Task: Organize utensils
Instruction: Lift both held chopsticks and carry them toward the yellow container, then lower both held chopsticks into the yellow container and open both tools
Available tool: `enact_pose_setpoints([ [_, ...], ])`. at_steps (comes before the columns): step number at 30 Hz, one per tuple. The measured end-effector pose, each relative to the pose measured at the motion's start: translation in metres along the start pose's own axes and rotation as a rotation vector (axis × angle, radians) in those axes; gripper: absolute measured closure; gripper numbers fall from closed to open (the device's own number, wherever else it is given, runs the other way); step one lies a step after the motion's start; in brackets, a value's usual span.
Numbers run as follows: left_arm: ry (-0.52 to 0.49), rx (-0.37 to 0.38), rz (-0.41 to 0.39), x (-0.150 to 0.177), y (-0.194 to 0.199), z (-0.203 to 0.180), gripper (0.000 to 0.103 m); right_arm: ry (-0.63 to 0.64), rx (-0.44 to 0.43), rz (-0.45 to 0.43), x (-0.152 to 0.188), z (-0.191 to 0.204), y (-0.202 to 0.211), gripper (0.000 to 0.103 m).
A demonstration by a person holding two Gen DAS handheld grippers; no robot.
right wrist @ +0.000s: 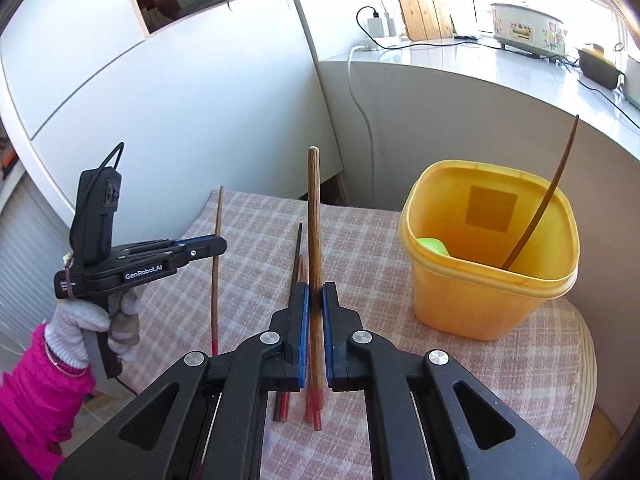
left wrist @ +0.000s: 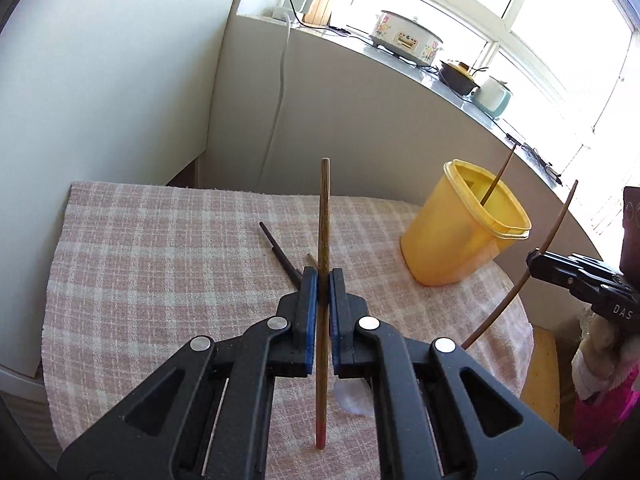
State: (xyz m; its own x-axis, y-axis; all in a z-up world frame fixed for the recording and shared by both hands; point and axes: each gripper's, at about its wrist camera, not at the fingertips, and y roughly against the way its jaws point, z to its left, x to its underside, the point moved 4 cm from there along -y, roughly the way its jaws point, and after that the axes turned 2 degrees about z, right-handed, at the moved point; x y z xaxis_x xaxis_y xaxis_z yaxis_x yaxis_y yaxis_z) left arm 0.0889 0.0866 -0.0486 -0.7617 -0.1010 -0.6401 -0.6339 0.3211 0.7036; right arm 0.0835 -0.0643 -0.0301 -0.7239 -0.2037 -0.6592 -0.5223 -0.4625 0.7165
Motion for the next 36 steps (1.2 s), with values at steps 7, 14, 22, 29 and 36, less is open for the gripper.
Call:
enact_pose_setpoints([
  [7, -0.011, 0.05, -0.068, -0.009, 0.016, -0.027, 0.1, -0.019, 0.041, -0.076, -0.003, -0.013, 0.027, 0.098],
  [14, -0.055, 0.11, -0.138, -0.025, 0.027, -0.061, 0.1, -0.032, 0.057, -0.155, -0.014, -0.021, 0.051, 0.098],
  [22, -0.083, 0.17, -0.22, -0.054, 0.037, -0.094, 0.1, -0.066, 0.083, -0.244, -0.026, -0.035, 0.078, 0.098],
  [29, -0.107, 0.228, -0.256, -0.076, 0.039, -0.125, 0.1, -0.101, 0.113, -0.318, -0.039, -0.051, 0.103, 0.098],
  [36, -0.125, 0.252, -0.287, -0.094, 0.038, -0.146, 0.1, -0.106, 0.128, -0.369, -0.051, -0.059, 0.119, 0.098],
])
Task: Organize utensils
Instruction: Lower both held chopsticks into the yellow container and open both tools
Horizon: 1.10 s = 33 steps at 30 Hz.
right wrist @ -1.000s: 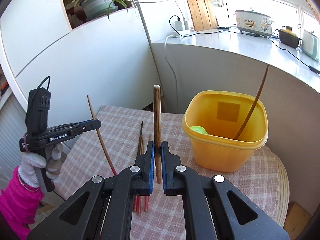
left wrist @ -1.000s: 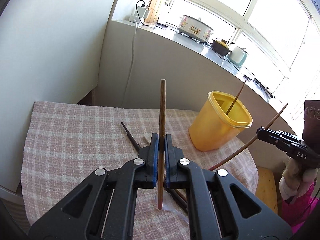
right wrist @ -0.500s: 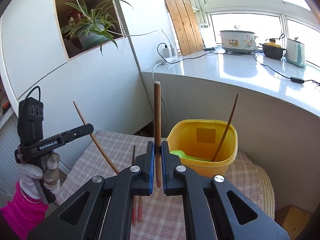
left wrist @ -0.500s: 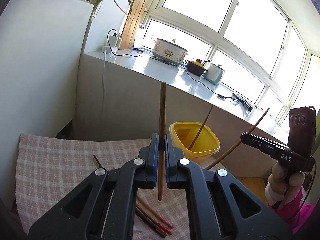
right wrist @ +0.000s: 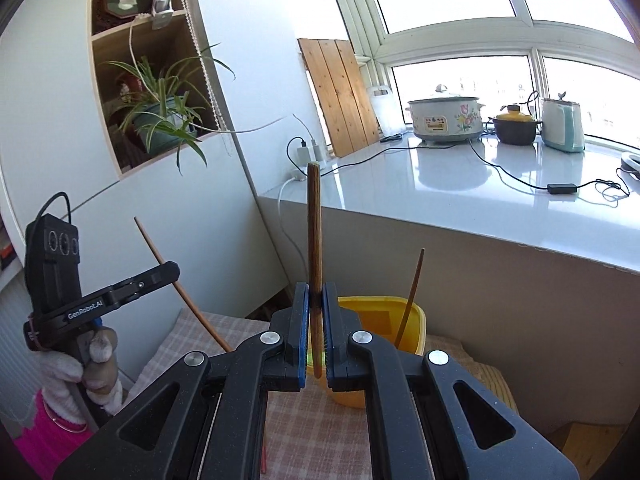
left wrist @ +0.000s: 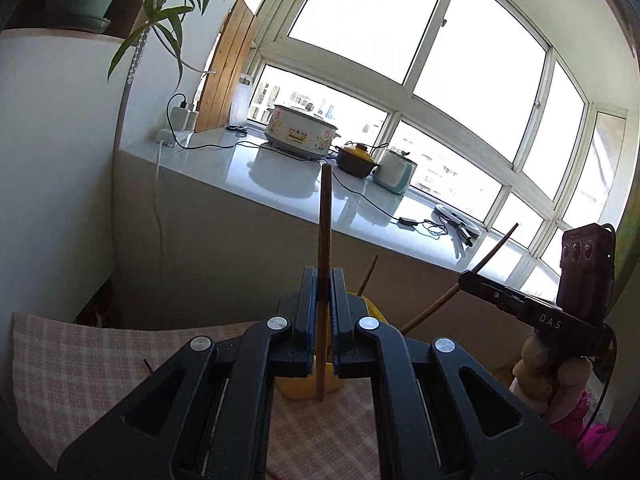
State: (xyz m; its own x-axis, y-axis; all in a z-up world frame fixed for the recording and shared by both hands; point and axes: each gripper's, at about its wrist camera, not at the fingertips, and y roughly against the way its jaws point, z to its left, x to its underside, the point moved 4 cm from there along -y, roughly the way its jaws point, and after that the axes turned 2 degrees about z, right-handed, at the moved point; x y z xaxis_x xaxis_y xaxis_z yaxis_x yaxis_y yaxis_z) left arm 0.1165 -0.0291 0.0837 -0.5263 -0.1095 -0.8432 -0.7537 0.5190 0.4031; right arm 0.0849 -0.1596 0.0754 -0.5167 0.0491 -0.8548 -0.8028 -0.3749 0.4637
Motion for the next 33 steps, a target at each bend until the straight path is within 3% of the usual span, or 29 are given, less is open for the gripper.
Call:
enact_pose_setpoints([
  [8, -0.013, -0.01, -0.023, -0.015, -0.017, -0.008, 0.1, 0.038, 0.107, -0.044, -0.008, -0.011, -0.002, 0.098],
  [17, -0.02, -0.017, -0.035, -0.023, -0.043, -0.016, 0.1, 0.022, 0.14, 0.002, 0.004, -0.025, -0.022, 0.098],
  [20, -0.041, -0.057, -0.042, -0.021, -0.053, -0.016, 0.1, 0.016, 0.143, 0.019, 0.008, -0.027, -0.027, 0.098],
  [33, -0.055, -0.048, 0.095, 0.017, -0.088, -0.015, 0.1, 0.0, 0.142, 0.092, 0.027, -0.028, -0.048, 0.098],
])
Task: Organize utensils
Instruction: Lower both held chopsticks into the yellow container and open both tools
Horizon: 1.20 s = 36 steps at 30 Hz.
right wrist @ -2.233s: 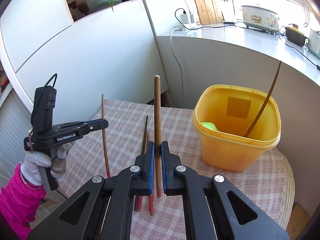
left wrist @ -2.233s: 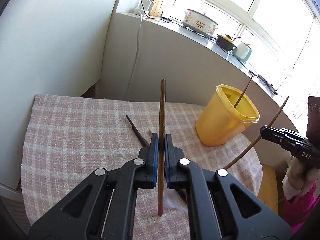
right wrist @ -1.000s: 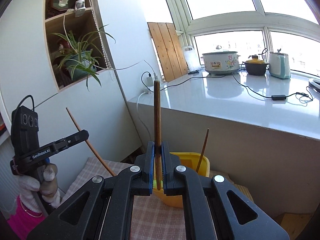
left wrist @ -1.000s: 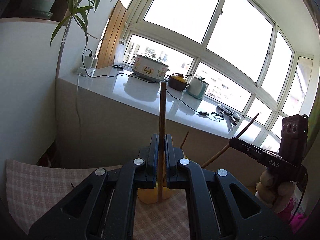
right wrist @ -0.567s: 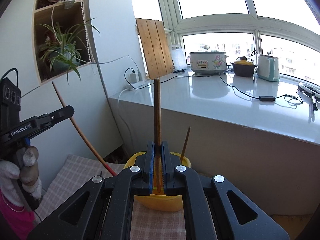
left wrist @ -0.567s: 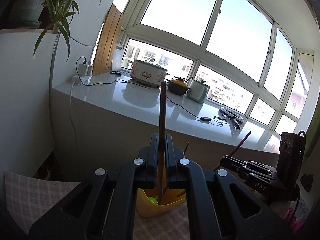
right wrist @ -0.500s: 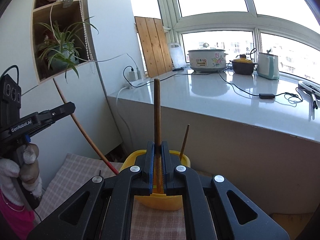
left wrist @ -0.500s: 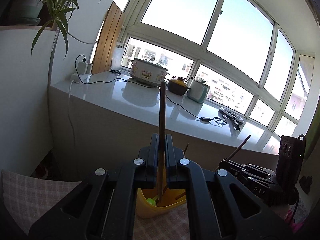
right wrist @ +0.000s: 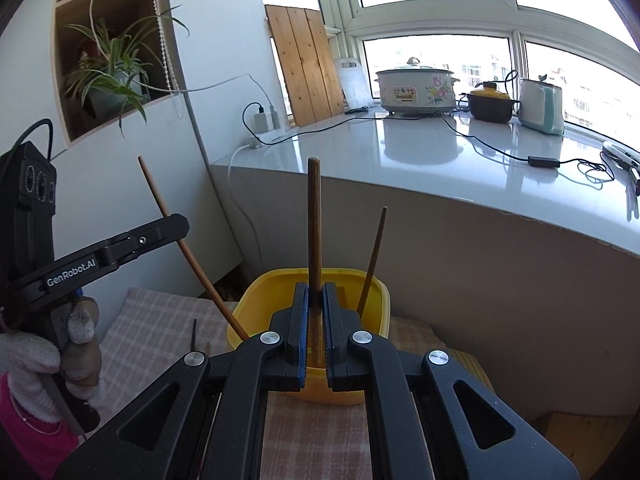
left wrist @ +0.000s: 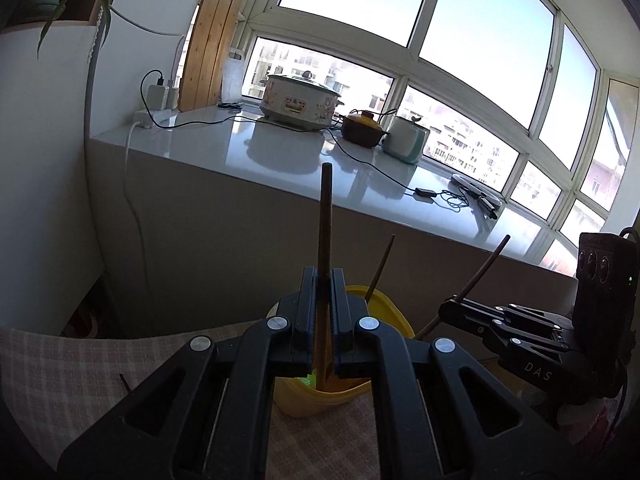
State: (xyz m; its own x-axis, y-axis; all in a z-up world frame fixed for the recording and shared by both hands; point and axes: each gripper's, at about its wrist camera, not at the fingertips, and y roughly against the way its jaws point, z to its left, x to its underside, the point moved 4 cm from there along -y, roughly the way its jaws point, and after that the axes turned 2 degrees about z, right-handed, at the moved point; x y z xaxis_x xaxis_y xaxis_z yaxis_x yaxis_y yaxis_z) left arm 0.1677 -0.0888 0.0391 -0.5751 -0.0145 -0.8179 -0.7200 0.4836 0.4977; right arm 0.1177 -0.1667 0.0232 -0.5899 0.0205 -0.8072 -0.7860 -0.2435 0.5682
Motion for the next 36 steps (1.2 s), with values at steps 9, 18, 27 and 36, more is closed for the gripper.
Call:
enact_pose_setpoints([
  [9, 0.005, 0.029, 0.038, 0.01, 0.006, 0.001, 0.097, -0.017, 0.017, 0.026, 0.006, -0.008, -0.006, 0.098],
  [18, 0.022, 0.044, 0.01, 0.014, 0.039, 0.01, 0.073, 0.004, 0.038, -0.004, 0.007, -0.003, 0.003, 0.053],
  [27, 0.072, -0.048, 0.021, 0.042, 0.076, 0.055, 0.073, 0.004, 0.017, -0.033, 0.01, 0.003, 0.015, 0.053],
  [36, 0.201, -0.089, 0.18, 0.112, 0.078, 0.111, 0.063, 0.065, -0.112, 0.001, 0.035, 0.03, 0.022, 0.053],
])
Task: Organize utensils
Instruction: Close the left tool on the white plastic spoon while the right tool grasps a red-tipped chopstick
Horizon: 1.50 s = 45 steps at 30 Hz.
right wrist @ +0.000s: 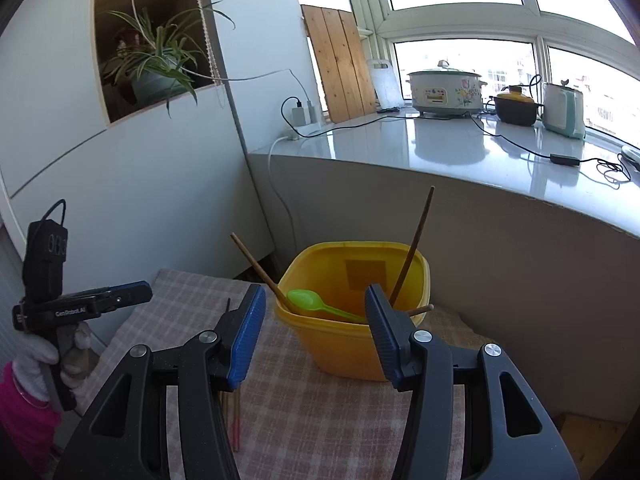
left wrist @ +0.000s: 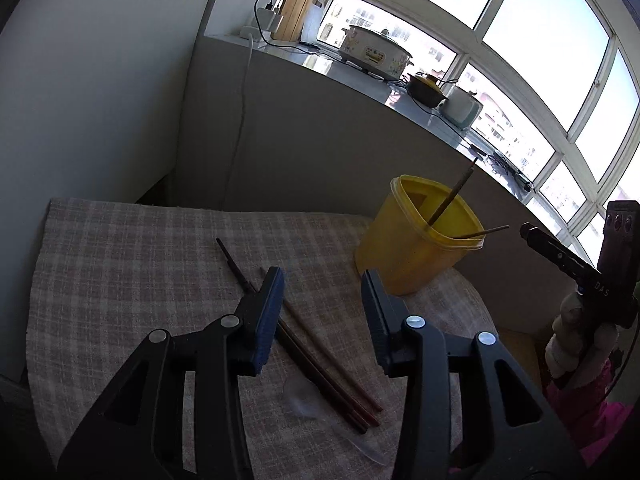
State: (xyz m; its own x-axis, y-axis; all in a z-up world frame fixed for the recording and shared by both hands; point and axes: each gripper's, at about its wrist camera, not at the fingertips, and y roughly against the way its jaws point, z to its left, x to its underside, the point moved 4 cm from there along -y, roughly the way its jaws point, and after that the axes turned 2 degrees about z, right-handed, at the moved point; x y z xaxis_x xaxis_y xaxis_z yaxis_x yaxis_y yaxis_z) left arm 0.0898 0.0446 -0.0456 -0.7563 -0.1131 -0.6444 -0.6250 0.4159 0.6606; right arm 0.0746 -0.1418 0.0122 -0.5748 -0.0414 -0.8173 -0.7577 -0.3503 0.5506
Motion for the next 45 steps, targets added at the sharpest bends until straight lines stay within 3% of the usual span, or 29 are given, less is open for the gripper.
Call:
enact_pose_setpoints([
  [6, 0.063, 0.015, 0.145, 0.054, -0.029, 0.025, 0.063, 0.077, -0.091, 0.104, 0.032, 0.03, -0.018, 0.053],
  [10, 0.117, 0.043, 0.201, 0.074, -0.045, 0.034, 0.063, 0.091, -0.126, 0.188, 0.05, 0.041, -0.039, 0.053],
  [19, 0.13, 0.081, 0.265, 0.088, -0.07, 0.034, 0.063, 0.106, -0.173, 0.326, 0.077, 0.056, -0.076, 0.053],
  [27, 0.127, 0.091, 0.287, 0.096, -0.084, 0.031, 0.063, 0.097, -0.178, 0.413, 0.087, 0.059, -0.102, 0.066],
  [31, 0.115, 0.096, 0.286, 0.095, -0.088, 0.028, 0.063, 0.122, -0.163, 0.447, 0.092, 0.067, -0.118, 0.067],
  [36, 0.094, 0.084, 0.29, 0.093, -0.098, 0.02, 0.074, 0.135, -0.156, 0.484, 0.099, 0.075, -0.135, 0.07],
  [41, 0.084, 0.061, 0.288, 0.094, -0.109, 0.015, 0.093, 0.152, -0.134, 0.525, 0.103, 0.081, -0.153, 0.075],
  [45, 0.086, 0.055, 0.275, 0.098, -0.109, 0.015, 0.096, 0.174, -0.12, 0.55, 0.105, 0.087, -0.167, 0.078],
])
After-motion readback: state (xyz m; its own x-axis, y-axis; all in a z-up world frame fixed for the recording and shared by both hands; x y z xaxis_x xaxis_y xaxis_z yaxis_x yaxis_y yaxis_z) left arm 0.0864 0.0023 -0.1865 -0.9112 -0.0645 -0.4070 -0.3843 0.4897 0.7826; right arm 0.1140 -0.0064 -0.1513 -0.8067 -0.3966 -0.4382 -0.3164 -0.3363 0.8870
